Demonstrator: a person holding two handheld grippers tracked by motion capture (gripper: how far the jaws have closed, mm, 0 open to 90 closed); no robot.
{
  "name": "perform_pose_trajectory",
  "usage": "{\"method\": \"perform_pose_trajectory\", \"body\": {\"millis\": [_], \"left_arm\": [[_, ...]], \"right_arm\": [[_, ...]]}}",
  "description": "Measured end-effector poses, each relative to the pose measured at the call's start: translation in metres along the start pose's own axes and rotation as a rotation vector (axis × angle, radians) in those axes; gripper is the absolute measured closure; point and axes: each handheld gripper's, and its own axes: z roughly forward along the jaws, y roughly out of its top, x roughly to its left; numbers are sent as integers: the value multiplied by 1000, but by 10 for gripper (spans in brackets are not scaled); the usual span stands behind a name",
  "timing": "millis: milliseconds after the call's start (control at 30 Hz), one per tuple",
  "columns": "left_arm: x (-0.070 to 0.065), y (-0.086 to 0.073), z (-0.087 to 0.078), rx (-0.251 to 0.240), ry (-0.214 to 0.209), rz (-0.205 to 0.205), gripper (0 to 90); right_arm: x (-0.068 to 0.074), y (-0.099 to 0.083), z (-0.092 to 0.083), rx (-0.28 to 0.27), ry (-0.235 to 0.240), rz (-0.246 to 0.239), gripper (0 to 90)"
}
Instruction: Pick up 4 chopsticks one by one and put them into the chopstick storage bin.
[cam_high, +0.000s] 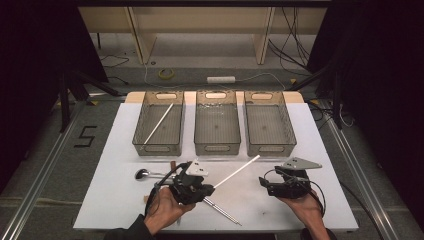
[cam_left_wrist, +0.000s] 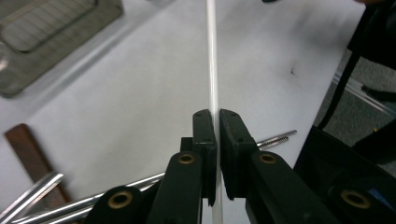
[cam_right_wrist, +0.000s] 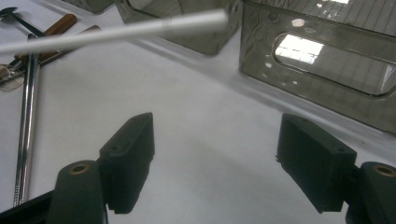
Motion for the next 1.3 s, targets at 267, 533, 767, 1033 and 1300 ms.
{"method": "perform_pose_trajectory", "body": {"millis": [267, 533, 767, 1033, 1300], "left_arm": [[30, 13, -18, -78, 27, -60, 853], [59, 33, -28, -136, 72, -90, 853], [83, 45, -33, -151, 102, -109, 853], [122, 57, -42, -176, 168, -136, 853], [164, 51, -57, -170, 246, -186, 853]], "right_arm": [[4, 0, 2, -1, 20, -11, 285], [4, 0, 1, -2, 24, -8, 285], [4, 0, 2, -1, 28, -8, 285], [4, 0, 2, 2, 30, -10, 285], [5, 0, 2, 2, 34, -10, 285]]}}
